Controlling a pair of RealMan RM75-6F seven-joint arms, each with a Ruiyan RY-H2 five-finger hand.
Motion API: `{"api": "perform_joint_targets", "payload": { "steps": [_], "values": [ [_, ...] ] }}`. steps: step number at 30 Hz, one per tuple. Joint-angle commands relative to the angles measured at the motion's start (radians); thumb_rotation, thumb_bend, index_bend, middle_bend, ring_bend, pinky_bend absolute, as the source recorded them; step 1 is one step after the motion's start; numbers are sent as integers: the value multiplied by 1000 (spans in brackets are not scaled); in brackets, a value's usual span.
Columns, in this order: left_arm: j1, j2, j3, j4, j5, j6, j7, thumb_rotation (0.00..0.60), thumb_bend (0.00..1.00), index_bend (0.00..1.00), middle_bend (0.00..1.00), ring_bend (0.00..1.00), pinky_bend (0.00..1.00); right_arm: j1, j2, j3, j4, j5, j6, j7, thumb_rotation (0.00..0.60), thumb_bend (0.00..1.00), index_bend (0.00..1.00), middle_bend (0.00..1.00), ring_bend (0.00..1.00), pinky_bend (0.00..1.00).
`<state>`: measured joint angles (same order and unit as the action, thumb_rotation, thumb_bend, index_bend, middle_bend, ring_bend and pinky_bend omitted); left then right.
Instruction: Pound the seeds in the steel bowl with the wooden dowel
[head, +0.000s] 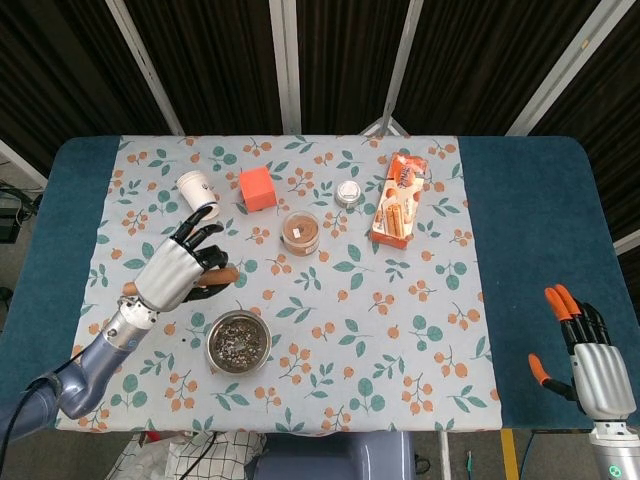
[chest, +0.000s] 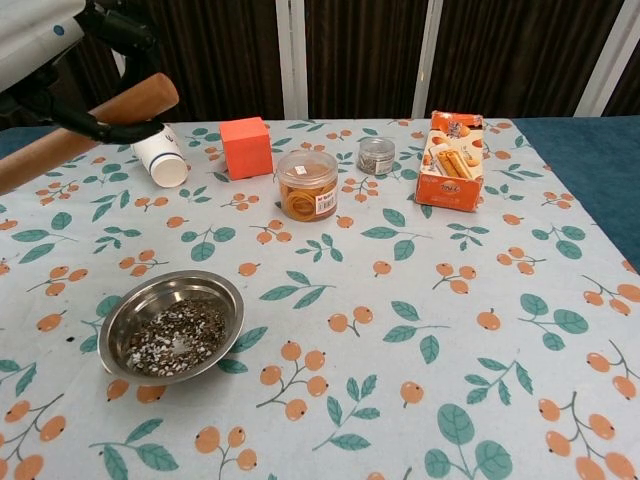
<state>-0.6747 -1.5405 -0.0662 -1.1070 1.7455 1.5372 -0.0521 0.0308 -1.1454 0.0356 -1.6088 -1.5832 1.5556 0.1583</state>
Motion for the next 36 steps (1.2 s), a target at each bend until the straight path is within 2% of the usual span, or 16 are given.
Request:
{"api": "perform_joint_targets", "payload": {
  "steps": [1, 13, 18, 26, 36],
  "values": [
    [24, -28, 19, 91, -29, -28, -43, 600, 583, 679, 751, 288, 156, 1, -1, 1, -1, 3, -4, -1, 600, 367, 0, 0, 0, 0],
    [15, -191, 65, 417, -34, -112, -138, 600, 583, 680, 752, 288, 156, 5, 3, -1, -7, 13, -20, 1, 600, 367, 0, 0, 0, 0],
    [13, -236, 82, 496, -32, -137, -136, 600, 583, 659, 739, 287, 155, 4, 6, 1, -7, 17, -20, 10, 600, 367, 0, 0, 0, 0],
    [25, -251, 96, 506, -55, -200, -90, 600, 495, 541, 603, 212, 96, 2, 7, -1, -11, 17, -19, 5, 600, 367, 0, 0, 0, 0],
    [49, -231, 57, 426, -126, -236, -67, 600, 377, 321, 302, 92, 27, 1, 5, 0, -12, 16, -16, -1, 600, 367, 0, 0, 0, 0]
  ]
}}
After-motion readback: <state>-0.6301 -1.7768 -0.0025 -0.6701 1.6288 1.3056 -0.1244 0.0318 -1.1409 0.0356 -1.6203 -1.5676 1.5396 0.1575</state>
